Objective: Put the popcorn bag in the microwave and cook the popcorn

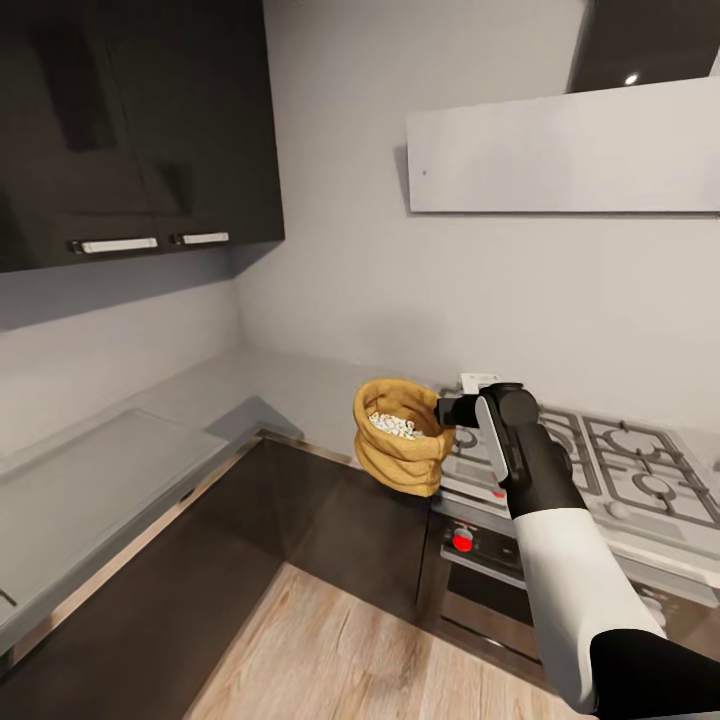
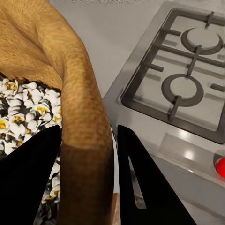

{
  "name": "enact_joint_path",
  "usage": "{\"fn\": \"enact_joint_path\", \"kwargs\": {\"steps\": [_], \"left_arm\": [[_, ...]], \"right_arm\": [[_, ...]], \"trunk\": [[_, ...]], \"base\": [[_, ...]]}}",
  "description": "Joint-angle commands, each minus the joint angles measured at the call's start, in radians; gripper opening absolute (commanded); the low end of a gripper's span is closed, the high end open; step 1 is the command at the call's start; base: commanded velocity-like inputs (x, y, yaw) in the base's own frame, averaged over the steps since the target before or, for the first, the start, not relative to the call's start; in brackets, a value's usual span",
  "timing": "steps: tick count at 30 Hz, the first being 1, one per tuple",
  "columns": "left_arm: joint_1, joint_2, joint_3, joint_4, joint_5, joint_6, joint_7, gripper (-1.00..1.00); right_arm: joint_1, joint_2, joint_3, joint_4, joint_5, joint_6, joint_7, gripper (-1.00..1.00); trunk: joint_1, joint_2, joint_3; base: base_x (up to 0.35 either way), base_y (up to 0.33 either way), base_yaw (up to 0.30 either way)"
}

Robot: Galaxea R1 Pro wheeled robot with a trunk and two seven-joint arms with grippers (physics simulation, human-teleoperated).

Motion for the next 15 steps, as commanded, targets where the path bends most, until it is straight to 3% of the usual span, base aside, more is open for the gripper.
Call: {"fn": "enact_joint_path", "kwargs": {"steps": [1,15], "left_arm": [[0.0,0.0,0.001,-0.001,0.003,-0.002,0.0,1.0],[0.0,0.0,0.001,-0.001,0.003,-0.002,0.0,1.0]], "right_arm": [[-0.001,0.001,-0.002,-0.001,0.004,0.004,0.002,-1.0],[-0.001,0.001,-0.002,-0.001,0.004,0.004,0.002,-1.0]], "trunk": [[0.0,-0.002,0.0],[0.0,-0.002,0.02]], "base": [[0.0,0.0,0.0],[0.0,0.0,0.0]]}}
